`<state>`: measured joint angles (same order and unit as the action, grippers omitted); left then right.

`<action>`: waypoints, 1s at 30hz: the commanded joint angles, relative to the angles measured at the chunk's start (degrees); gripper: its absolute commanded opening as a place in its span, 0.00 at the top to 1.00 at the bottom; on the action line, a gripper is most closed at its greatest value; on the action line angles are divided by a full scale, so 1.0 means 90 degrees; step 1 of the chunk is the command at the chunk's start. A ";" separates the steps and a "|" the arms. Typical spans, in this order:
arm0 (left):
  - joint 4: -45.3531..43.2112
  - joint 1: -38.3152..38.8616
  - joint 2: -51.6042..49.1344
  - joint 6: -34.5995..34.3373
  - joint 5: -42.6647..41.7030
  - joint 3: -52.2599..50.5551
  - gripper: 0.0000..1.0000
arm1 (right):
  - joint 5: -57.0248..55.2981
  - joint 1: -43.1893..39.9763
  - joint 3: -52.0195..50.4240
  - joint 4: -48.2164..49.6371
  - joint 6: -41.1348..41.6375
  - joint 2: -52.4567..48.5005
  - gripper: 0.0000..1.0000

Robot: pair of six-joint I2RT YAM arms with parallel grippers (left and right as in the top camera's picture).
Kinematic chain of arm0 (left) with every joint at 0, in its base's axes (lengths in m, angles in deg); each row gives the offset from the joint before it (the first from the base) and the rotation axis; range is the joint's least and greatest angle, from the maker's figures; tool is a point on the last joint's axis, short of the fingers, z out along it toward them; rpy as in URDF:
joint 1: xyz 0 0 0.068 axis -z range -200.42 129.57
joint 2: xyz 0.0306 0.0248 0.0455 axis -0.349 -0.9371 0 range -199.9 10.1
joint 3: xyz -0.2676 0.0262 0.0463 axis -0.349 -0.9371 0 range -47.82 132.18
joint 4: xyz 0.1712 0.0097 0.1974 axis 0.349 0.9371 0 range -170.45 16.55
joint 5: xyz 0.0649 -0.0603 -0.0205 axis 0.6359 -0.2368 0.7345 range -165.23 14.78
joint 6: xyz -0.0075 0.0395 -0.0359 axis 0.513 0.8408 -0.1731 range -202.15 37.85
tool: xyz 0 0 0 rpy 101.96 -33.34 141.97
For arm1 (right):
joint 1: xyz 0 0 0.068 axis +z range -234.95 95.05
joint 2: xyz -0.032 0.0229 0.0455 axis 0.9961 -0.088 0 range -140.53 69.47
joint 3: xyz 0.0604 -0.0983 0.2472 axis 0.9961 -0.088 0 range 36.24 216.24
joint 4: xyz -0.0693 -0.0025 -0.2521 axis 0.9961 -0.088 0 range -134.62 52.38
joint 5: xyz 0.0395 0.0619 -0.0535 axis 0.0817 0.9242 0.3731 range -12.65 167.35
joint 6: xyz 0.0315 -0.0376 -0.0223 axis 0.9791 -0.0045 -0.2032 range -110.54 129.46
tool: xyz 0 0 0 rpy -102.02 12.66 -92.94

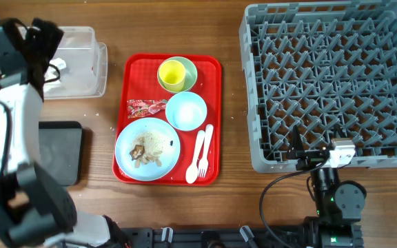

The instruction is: Sort waste into correct bins and load items into the dishwasher rack

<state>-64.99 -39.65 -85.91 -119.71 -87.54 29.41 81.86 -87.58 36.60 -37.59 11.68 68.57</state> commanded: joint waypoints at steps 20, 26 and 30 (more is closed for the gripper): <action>0.2805 0.2443 -0.1207 0.6147 -0.0355 -0.0056 0.13 | 0.0056 -0.0032 -0.0007 0.0024 -0.0070 0.0012 0.00; 0.2837 0.2446 -0.1739 0.6849 -0.0335 -0.0056 0.08 | 0.0056 -0.0032 -0.0007 0.0024 -0.0068 0.0012 0.00; 0.2956 0.2446 -0.2157 0.7543 -0.0335 -0.0056 0.13 | 0.0056 -0.0032 -0.0007 0.0024 -0.0068 0.0012 0.00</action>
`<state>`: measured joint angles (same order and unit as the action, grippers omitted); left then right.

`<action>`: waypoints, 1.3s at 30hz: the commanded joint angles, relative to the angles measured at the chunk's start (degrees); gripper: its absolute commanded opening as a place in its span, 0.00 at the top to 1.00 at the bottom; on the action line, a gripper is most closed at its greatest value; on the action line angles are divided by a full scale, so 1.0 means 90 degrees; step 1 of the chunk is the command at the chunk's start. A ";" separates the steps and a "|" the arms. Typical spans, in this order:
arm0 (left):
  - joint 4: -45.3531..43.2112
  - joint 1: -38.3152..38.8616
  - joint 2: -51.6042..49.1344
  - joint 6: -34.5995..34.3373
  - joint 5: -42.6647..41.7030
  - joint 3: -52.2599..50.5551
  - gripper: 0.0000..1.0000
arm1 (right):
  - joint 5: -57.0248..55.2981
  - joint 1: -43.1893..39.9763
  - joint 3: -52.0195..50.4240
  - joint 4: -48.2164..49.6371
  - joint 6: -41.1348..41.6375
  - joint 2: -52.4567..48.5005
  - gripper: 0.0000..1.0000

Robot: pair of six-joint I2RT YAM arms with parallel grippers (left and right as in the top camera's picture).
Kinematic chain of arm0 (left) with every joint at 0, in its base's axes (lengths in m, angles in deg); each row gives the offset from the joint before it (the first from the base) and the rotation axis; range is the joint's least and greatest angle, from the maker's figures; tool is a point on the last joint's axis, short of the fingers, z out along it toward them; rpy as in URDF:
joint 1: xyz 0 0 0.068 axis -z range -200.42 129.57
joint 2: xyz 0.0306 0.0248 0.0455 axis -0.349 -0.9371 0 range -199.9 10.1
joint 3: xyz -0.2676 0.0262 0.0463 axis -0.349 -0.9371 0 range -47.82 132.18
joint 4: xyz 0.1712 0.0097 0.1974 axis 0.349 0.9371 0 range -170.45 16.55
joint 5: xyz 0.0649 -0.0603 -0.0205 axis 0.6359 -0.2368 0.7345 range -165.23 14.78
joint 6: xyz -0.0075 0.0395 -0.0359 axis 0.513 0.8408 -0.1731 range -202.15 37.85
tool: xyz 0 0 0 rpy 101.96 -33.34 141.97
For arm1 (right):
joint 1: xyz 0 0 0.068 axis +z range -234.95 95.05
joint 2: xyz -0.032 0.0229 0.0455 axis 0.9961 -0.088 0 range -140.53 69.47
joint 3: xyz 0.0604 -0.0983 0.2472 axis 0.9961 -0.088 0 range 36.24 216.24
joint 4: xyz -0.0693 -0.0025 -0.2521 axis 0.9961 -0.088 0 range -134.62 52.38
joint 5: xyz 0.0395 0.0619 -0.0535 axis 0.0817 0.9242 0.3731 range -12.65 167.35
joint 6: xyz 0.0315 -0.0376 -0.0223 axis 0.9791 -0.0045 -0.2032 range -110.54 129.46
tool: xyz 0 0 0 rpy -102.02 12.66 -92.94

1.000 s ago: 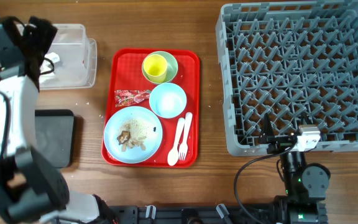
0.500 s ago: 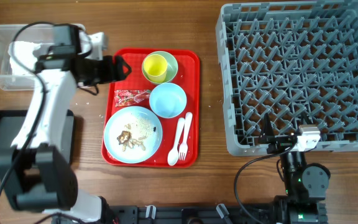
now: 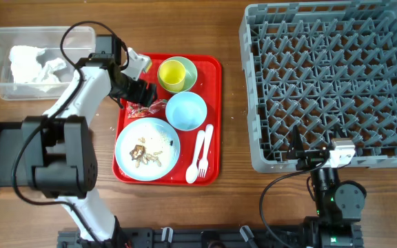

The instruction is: Sort waste into correct bins and load items into the dishwasher rack

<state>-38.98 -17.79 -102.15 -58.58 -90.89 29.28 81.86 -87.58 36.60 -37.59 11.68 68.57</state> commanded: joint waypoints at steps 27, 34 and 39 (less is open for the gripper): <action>0.0321 0.0221 0.0690 -0.0032 0.0010 -0.0015 0.96 | 0.0058 -0.0032 -0.0007 0.0024 -0.0070 0.0012 0.00; 0.1192 0.0238 0.0957 -0.0782 -0.0670 -0.0019 0.44 | 0.0056 -0.0032 -0.0007 0.0024 -0.0068 0.0012 0.00; 0.1326 0.0559 0.0874 0.0029 -0.0245 -0.0248 0.42 | 0.0058 -0.0032 -0.0007 0.0024 -0.0070 0.0012 0.00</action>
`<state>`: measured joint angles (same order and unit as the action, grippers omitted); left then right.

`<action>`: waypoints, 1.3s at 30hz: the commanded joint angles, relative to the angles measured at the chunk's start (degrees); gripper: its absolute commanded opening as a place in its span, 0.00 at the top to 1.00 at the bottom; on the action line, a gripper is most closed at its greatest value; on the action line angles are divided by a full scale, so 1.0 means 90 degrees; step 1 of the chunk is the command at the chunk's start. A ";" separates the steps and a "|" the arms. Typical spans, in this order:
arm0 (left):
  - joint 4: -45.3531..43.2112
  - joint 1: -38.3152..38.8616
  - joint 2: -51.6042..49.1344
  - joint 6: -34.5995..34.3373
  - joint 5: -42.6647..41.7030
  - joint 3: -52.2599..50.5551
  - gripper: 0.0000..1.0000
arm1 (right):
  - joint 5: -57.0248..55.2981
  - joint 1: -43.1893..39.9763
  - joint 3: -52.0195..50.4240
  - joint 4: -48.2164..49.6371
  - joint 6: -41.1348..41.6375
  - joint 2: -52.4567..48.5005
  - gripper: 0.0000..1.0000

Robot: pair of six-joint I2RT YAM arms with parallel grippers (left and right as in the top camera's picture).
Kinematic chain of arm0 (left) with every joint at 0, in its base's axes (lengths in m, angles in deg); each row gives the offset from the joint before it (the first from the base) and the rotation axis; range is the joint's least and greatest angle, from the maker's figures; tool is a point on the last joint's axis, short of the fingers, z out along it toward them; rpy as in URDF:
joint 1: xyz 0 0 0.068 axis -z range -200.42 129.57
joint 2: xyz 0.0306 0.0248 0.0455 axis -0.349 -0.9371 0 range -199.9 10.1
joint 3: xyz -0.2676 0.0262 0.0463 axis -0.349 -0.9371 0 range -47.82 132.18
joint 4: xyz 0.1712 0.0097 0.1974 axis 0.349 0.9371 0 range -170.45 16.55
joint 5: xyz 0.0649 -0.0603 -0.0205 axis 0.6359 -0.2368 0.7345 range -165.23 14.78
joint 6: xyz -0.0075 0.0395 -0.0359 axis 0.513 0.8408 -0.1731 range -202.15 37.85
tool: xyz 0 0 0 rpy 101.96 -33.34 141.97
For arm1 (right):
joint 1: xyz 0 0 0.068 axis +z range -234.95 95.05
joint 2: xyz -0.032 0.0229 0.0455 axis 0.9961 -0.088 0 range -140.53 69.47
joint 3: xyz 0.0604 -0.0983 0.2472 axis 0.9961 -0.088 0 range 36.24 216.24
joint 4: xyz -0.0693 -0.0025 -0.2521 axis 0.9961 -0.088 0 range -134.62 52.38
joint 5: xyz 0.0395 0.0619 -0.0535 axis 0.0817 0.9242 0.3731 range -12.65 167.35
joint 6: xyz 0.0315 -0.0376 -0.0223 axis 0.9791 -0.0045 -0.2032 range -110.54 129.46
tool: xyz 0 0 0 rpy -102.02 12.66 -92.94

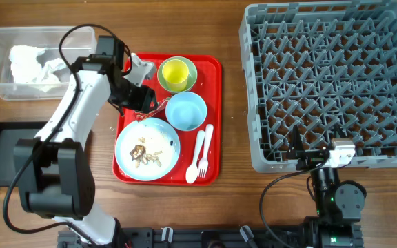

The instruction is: Sort waste into correct bins and load items into the dishwasher rack

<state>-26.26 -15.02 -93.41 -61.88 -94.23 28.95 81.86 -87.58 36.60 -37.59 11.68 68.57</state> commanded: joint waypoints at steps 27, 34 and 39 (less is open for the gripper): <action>-0.1030 0.0721 -0.0614 0.0231 0.1681 -0.0539 0.52 | 0.0056 -0.0032 -0.0007 0.0024 -0.0068 0.0012 0.00; -0.1098 0.0721 -0.0840 0.0228 0.1620 -0.0539 0.58 | 0.0056 -0.0032 -0.0007 0.0024 -0.0068 0.0012 0.00; -0.1124 0.0719 -0.1018 0.0228 0.1598 -0.0537 0.63 | 0.0056 -0.0032 -0.0007 0.0024 -0.0070 0.0012 0.00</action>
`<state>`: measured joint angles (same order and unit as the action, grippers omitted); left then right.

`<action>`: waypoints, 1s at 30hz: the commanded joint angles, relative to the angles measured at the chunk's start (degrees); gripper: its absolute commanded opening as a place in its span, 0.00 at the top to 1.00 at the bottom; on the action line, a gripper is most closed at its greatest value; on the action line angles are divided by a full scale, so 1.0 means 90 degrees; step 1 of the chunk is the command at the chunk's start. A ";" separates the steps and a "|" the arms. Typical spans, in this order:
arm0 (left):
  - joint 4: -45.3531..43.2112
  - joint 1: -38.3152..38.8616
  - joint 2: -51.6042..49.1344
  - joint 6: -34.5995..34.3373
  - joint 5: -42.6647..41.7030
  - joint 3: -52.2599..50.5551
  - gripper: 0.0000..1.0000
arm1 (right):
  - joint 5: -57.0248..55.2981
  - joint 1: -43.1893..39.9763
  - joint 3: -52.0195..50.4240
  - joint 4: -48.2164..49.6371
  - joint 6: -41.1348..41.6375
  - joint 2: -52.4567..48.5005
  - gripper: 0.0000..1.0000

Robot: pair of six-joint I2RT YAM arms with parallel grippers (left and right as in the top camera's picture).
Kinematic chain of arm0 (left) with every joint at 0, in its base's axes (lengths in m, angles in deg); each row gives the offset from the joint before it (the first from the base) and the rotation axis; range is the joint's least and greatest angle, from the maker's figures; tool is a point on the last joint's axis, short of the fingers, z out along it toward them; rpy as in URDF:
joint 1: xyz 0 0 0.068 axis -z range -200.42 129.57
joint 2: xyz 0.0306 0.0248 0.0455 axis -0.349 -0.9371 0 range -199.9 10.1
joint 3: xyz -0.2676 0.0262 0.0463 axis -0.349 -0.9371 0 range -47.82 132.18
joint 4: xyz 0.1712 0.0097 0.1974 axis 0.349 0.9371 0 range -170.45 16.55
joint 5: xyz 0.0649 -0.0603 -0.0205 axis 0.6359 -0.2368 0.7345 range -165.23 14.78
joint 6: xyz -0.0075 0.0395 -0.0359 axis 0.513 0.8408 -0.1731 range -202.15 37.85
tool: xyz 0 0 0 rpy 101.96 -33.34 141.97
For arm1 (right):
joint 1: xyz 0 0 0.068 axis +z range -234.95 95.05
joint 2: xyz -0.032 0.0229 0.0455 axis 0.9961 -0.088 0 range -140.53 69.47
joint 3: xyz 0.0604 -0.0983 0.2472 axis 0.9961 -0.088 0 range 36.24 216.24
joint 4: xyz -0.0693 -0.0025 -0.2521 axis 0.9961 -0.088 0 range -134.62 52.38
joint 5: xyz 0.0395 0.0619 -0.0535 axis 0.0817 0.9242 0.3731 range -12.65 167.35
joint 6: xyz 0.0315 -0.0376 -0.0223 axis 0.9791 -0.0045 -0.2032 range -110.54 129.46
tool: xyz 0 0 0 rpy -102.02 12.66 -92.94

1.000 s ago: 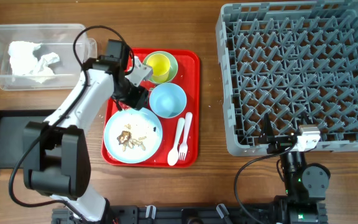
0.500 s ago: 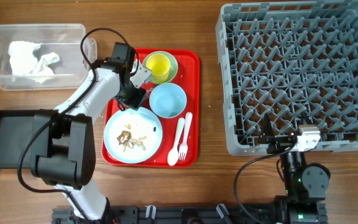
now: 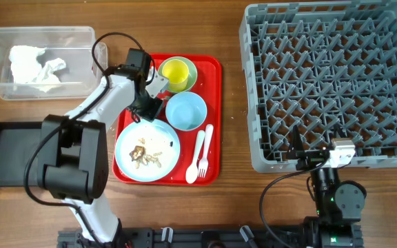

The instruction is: Sort waste into correct bins and load items into the dishwasher rack

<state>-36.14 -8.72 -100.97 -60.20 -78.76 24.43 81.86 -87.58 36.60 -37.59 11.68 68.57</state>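
My left gripper [image 3: 151,103] is low over the red tray [image 3: 212,69], between the yellow cup [image 3: 173,71] and the large blue plate [image 3: 147,149] of food scraps. It looks shut on the red snack wrapper, which its fingers mostly hide. A small blue bowl [image 3: 186,110] and a white fork [image 3: 201,158] and spoon lie on the tray. The grey dishwasher rack [image 3: 329,76] stands at right. My right gripper [image 3: 299,146] rests shut at the rack's front edge.
A clear bin holding crumpled white tissue sits at the back left. A black bin [image 3: 5,155] lies at the front left. The yellow cup sits in a pale green bowl [image 3: 190,69].
My left gripper has shifted slightly right and turned over the wrapper's place, and the wrapper no longer shows flat on the tray. The right arm has not moved.
My left arm first stood over the clear bin at the back left. It was then on the tray's left side above the red wrapper, then lower with its fingers at the wrapper. Now it is closed where the wrapper lay.
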 commanded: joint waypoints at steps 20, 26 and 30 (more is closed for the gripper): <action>-0.1287 0.0015 -0.0197 0.0131 -0.0100 -0.0036 0.49 | 0.0058 -0.0032 -0.0007 0.0024 -0.0068 -0.0012 0.00; -0.1243 0.0000 -0.0197 0.1129 0.0202 -0.0034 0.48 | 0.0056 -0.0032 -0.0007 0.0024 -0.0068 -0.0012 0.00; -0.1464 -0.0083 -0.0197 0.1384 0.0471 -0.0034 0.49 | 0.0056 -0.0032 -0.0007 0.0024 -0.0070 -0.0012 0.00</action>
<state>-47.66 -8.74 -101.84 -51.52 -76.92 24.39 81.86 -87.58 36.60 -37.59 11.68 68.57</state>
